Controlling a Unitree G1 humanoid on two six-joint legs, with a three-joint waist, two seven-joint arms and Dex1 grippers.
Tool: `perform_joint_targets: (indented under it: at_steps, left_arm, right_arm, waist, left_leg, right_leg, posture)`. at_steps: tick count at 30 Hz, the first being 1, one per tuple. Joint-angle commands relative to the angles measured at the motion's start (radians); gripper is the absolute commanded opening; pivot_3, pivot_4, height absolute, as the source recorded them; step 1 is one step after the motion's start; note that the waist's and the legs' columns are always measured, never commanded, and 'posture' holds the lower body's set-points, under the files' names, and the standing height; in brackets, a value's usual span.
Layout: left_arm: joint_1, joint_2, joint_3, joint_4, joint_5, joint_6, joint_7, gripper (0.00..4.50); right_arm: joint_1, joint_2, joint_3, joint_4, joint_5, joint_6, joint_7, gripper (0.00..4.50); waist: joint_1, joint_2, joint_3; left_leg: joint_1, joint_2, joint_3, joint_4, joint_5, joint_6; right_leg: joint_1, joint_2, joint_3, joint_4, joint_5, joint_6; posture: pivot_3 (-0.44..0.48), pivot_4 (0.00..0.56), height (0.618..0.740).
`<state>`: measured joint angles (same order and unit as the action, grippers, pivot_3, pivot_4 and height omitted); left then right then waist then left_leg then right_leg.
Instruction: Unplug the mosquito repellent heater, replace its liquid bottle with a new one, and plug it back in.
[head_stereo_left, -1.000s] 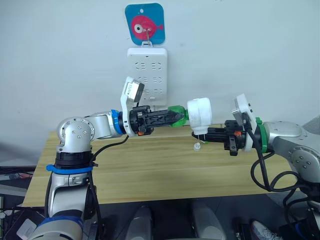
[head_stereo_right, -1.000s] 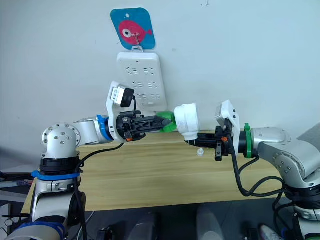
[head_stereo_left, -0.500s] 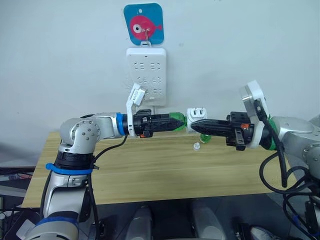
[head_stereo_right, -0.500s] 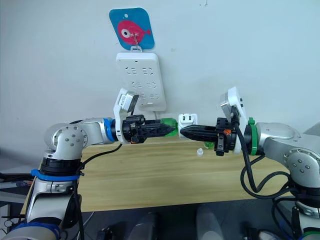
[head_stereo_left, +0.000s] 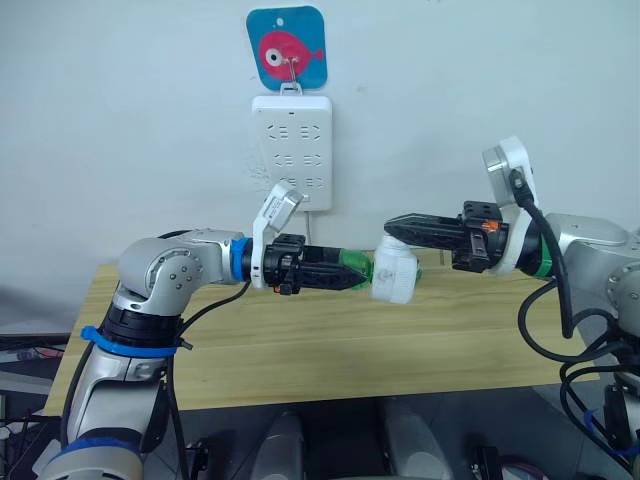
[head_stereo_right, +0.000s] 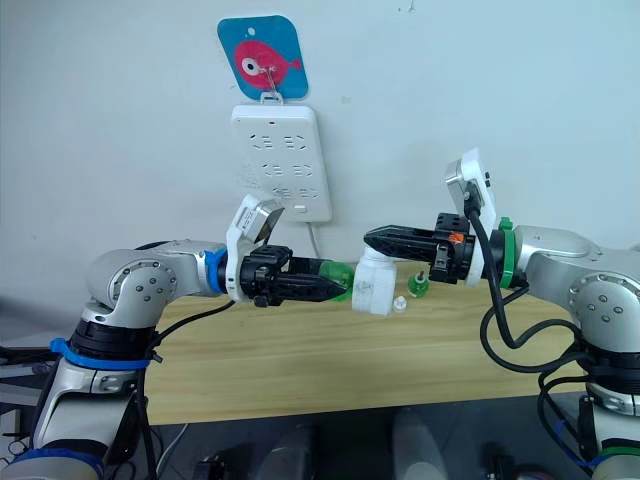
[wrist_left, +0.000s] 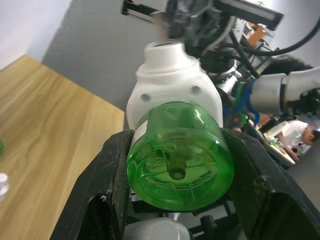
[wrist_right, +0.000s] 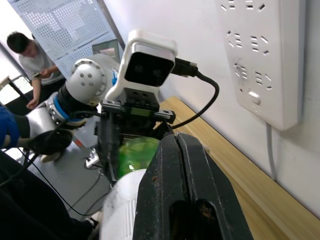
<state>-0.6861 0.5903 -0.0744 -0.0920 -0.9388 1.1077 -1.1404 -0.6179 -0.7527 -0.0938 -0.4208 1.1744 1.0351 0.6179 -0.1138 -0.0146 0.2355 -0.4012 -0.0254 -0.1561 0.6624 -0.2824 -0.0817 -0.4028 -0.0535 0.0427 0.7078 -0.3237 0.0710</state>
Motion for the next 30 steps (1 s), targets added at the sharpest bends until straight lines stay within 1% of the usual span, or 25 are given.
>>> perform_joint_targets:
  at_steps: [1, 7, 16, 30]
  left_arm:
    - [-0.026, -0.008, 0.05, -0.036, -0.072, 0.036, -0.007, 2.3]
    - [-0.039, -0.007, 0.068, -0.033, -0.111, 0.079, 0.002, 2.3]
    - [-0.048, -0.037, 0.114, -0.007, -0.159, 0.115, 0.055, 2.3]
    - [-0.046, -0.037, 0.116, -0.012, -0.172, 0.13, 0.062, 2.3]
  right_arm:
    - [-0.007, -0.01, 0.003, -0.006, -0.037, -0.016, 0.03, 0.0]
    - [0.008, -0.014, 0.011, 0.005, -0.086, -0.019, 0.064, 0.0]
    - [0.02, -0.025, 0.013, -0.007, -0.083, 0.011, 0.103, 0.0]
    - [0.029, -0.054, 0.016, -0.022, -0.062, 0.051, 0.147, 0.0]
  waist:
    - [0.0, 0.0, 0.0]
    - [0.0, 0.0, 0.0]
    - [0.0, 0.0, 0.0]
    - [0.0, 0.0, 0.0]
  left_leg:
    - [0.0, 0.0, 0.0, 0.0, 0.0, 0.0]
    - [0.0, 0.0, 0.0, 0.0, 0.0, 0.0]
    - [0.0, 0.0, 0.0, 0.0, 0.0, 0.0]
    - [0.0, 0.0, 0.0, 0.0, 0.0, 0.0]
  right_leg:
    - [0.0, 0.0, 0.0, 0.0, 0.0, 0.0]
    - [0.0, 0.0, 0.0, 0.0, 0.0, 0.0]
    - [0.0, 0.0, 0.0, 0.0, 0.0, 0.0]
    - [0.0, 0.0, 0.0, 0.001, 0.0, 0.0]
  posture:
    - [-0.138, 0.217, 0.74]
    - [-0.134, 0.219, 0.74]
    - [-0.135, 0.222, 0.74]
    - [-0.133, 0.224, 0.74]
